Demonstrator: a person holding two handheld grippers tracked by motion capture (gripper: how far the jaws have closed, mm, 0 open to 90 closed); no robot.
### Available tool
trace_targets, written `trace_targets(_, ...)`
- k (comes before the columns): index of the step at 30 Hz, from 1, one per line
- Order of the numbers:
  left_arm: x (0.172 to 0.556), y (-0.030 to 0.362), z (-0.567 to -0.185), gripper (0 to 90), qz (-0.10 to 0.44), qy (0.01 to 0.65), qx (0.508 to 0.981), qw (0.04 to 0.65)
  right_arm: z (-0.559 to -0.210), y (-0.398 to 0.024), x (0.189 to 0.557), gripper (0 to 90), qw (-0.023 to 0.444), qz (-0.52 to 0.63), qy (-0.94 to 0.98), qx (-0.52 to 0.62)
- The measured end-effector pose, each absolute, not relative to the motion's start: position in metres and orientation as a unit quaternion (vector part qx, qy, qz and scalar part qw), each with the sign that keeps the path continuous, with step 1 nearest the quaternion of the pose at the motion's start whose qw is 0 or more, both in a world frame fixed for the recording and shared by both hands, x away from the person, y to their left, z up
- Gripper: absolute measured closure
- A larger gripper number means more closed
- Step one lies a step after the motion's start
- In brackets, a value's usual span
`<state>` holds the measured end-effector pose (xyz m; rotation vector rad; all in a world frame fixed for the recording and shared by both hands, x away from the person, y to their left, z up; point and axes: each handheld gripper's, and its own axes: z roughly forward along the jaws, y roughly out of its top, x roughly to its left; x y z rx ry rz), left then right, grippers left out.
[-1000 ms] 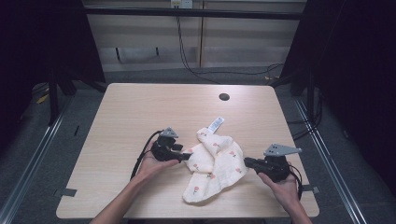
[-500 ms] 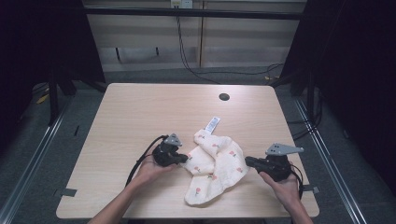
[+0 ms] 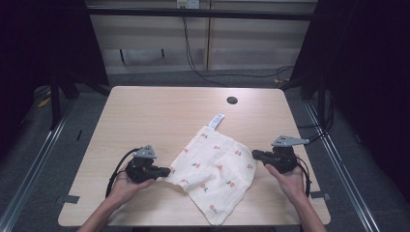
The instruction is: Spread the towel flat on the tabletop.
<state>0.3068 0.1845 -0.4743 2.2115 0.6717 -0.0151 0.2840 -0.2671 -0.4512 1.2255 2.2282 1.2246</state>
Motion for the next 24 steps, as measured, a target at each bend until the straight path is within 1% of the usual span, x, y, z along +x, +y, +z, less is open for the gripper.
trace_targets(5,0.290,0.199,-0.473,88.1,-0.014,0.267,0.875,0.403,-0.457,-0.267,0.295,86.4,0.157,0.420,0.781,0.435)
trace_targets(10,0.271,0.208,-0.476,87.9,-0.033,0.269,0.873,0.405,-0.461,-0.262,0.303,86.4,0.156,0.415,0.786,0.431)
trace_targets(15,0.262,0.212,-0.480,86.1,-0.048,0.265,0.875,0.403,-0.463,-0.256,0.314,86.4,0.151,0.420,0.788,0.424)
trace_targets(16,0.262,0.213,-0.481,83.4,-0.050,0.267,0.874,0.403,-0.464,-0.255,0.315,86.5,0.150,0.421,0.789,0.423)
trace_targets(18,0.268,0.213,-0.481,73.7,-0.048,0.279,0.869,0.407,-0.468,-0.252,0.317,86.4,0.146,0.416,0.792,0.422)
trace_targets(20,0.278,0.210,-0.479,67.1,-0.036,0.282,0.868,0.406,-0.470,-0.251,0.319,86.4,0.146,0.413,0.795,0.420)
trace_targets(21,0.284,0.208,-0.479,59.8,-0.032,0.290,0.865,0.408,-0.471,-0.250,0.320,86.4,0.145,0.412,0.795,0.420)
trace_targets(23,0.296,0.205,-0.478,55.8,-0.028,0.297,0.863,0.408,-0.472,-0.251,0.321,86.4,0.144,0.413,0.795,0.421)
trace_targets(24,0.311,0.200,-0.478,54.2,-0.021,0.300,0.863,0.405,-0.472,-0.251,0.322,86.4,0.144,0.414,0.794,0.421)
